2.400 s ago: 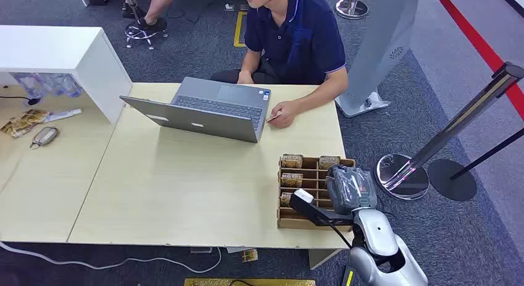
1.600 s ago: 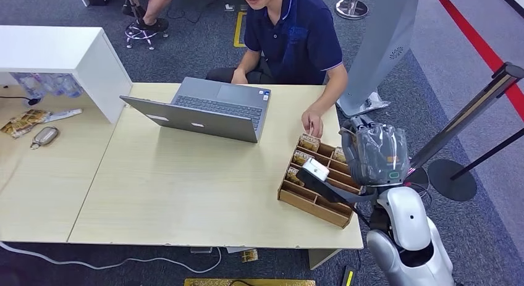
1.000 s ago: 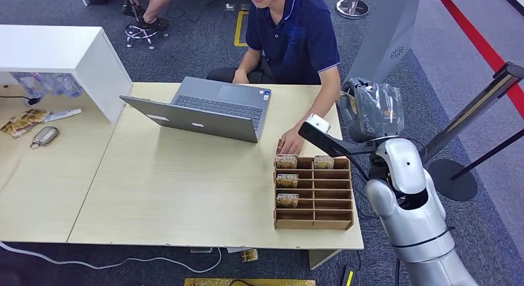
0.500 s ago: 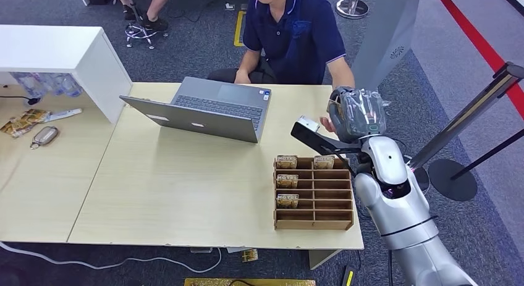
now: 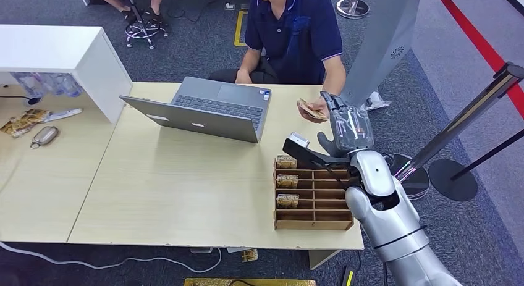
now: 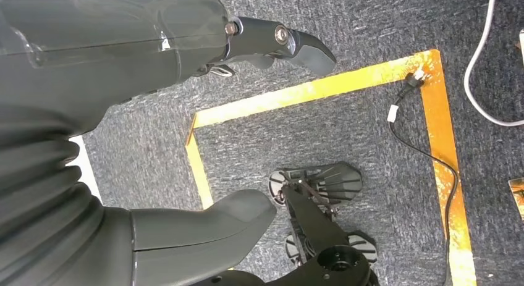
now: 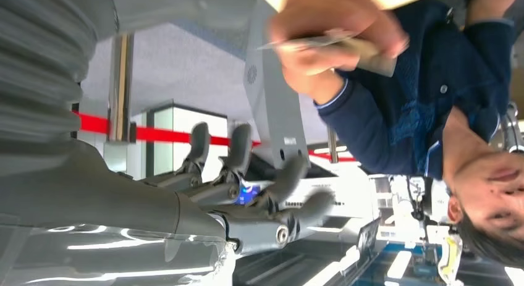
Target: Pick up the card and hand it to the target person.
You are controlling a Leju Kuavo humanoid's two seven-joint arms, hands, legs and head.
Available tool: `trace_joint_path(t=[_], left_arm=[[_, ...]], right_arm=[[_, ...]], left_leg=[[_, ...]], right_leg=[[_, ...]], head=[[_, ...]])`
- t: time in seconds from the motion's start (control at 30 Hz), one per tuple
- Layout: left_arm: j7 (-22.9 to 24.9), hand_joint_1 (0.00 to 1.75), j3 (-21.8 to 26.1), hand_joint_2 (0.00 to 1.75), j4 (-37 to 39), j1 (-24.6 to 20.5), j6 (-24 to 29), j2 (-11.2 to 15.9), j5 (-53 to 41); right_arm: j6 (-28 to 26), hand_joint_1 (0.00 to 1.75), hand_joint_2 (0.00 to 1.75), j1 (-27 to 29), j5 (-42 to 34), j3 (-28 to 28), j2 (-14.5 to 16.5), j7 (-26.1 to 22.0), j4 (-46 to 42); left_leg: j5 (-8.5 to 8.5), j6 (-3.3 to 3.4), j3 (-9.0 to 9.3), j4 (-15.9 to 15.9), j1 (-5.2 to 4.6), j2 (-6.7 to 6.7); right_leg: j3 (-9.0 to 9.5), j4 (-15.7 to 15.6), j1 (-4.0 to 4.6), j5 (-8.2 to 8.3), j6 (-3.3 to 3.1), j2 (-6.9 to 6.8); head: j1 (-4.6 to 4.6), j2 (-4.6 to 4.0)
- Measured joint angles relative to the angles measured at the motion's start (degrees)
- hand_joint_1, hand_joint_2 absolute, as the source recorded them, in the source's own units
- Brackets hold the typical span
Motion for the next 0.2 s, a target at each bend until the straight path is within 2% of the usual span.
trace_joint_path(t=[0.2], left_arm=[[0.9,0.0,0.1,1.75,0.0,0.1,1.4,-0.2,1.7]], right_arm=[[-0.2,0.0,1.75,6.2,-4.3,-0.3,0.1,1.0,-8.0]], left_leg=[[0.0,0.0,0.01,0.0,0.0,0.0]], right_leg=[[-0.01,0.0,0.0,-0.01,0.0,-0.01]], head=[[0.0,0.0]])
